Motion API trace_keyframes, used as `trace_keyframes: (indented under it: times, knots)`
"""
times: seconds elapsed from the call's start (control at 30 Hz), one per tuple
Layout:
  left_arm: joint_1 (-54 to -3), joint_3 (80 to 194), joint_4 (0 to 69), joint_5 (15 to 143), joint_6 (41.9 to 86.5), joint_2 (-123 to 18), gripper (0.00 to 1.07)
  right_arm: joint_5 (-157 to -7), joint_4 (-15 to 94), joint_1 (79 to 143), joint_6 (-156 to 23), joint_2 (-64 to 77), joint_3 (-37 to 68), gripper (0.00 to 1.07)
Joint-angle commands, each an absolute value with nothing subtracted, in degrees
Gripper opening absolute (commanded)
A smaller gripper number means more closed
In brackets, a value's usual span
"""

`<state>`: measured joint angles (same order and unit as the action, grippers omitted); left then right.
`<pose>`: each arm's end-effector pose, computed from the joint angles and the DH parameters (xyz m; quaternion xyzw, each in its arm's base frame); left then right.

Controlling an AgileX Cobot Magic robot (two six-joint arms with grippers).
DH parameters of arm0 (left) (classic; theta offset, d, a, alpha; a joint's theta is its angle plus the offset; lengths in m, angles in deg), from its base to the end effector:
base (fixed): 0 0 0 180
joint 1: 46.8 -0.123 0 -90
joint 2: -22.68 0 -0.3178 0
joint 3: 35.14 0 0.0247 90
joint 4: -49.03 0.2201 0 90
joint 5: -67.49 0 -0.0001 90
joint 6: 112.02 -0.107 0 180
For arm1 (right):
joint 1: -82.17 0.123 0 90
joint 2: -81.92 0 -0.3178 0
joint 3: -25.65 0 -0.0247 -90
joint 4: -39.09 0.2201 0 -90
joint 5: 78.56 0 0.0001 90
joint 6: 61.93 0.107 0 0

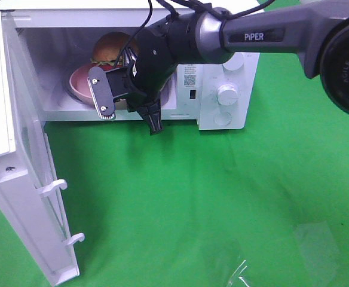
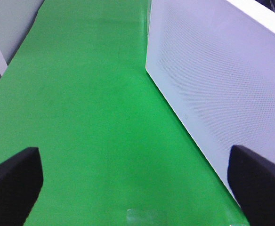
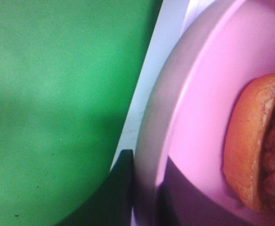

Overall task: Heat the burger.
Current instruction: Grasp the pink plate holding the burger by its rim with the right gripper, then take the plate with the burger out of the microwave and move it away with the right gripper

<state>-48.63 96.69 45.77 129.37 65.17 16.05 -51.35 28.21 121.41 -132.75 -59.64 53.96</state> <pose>-0.0544 -0.0071 0.2587 0.0090 0.8508 -0.0071 0.5254 0.4158 0.3276 0.1746 -0.8047 0.4839 -0.1583 0.3052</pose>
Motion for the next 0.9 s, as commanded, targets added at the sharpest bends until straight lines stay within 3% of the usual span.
trace_keyframes:
  times: [0.03, 0.9]
  knots:
    - [-48.7, 96.6, 45.8, 128.8, 65.5, 16.9, 1.0, -52.3, 27.9, 121.5, -133.9, -57.1, 53.6, 0.0]
    - [-48.7, 96.6, 45.8, 128.8, 65.5, 16.9, 1.0, -70.4, 28.5, 121.5, -138.5, -40.7, 26.7, 0.0]
